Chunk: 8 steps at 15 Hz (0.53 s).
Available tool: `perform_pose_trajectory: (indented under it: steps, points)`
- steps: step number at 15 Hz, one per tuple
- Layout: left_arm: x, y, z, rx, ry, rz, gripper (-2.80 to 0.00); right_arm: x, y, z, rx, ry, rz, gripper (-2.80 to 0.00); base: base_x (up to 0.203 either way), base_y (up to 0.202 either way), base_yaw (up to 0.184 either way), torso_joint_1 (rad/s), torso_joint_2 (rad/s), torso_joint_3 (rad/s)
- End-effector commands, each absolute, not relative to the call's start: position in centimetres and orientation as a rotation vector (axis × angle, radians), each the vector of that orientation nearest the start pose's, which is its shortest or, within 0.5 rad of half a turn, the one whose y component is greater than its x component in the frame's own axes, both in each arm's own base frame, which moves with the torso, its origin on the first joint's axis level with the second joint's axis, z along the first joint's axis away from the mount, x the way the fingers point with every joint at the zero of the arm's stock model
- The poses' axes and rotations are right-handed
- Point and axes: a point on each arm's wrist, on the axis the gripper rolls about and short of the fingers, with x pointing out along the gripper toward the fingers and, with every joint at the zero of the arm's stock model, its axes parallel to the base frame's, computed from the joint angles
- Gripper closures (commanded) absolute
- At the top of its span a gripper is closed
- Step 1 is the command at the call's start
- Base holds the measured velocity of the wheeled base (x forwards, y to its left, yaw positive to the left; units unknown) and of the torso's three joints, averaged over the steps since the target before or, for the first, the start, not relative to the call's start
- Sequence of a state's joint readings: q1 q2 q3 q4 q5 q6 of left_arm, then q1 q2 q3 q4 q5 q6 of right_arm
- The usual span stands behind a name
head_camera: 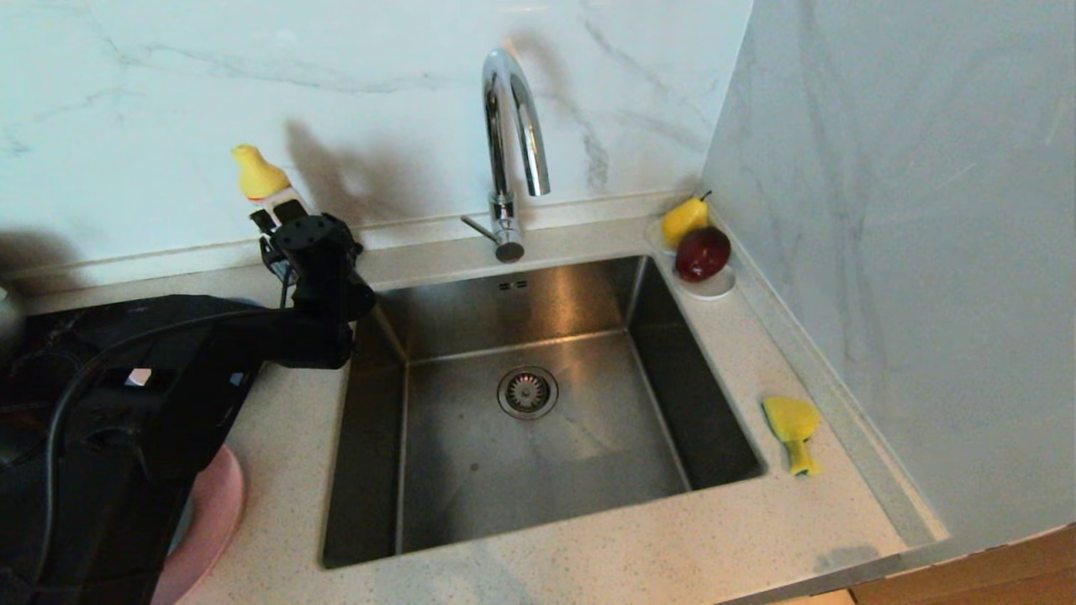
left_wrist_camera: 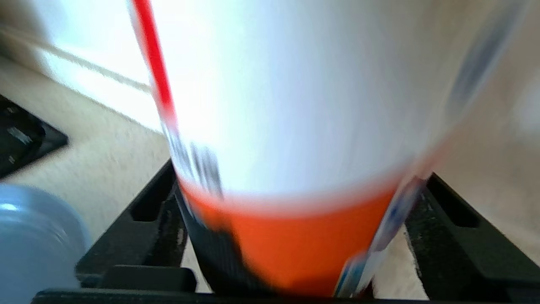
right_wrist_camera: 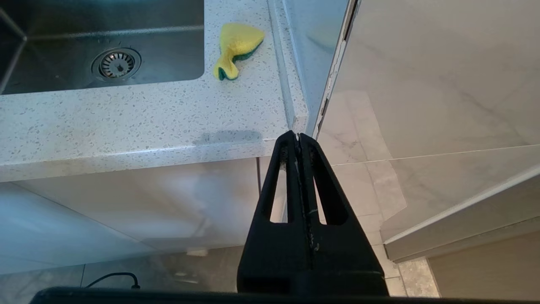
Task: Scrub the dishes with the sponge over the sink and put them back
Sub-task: Place the dish soap on the table
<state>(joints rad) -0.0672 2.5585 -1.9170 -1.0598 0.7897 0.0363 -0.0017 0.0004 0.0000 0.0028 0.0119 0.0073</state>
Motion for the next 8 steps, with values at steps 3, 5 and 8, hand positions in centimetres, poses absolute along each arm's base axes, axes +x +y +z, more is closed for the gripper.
perform_pose_trajectory:
  steps: [3,5,8]
  points:
    - [50.1,-2.1,21.2,-0.182,-0.454,0.72,-2.8,-2.3,0.0,7.5,0.008,0.003,0.011,0.0,0.0,0.0,0.0,0.0,0.0,0.0]
    - [48.9,-2.3,23.0,-0.189,-0.472,0.715,-2.8,-2.3,0.0,7.5,0.008,0.003,0.011,0.0,0.0,0.0,0.0,0.0,0.0,0.0]
    - [46.9,-2.3,26.1,-0.202,-0.508,0.711,-2.8,-2.3,0.0,7.5,0.008,0.003,0.011,0.0,0.0,0.0,0.0,0.0,0.0,0.0]
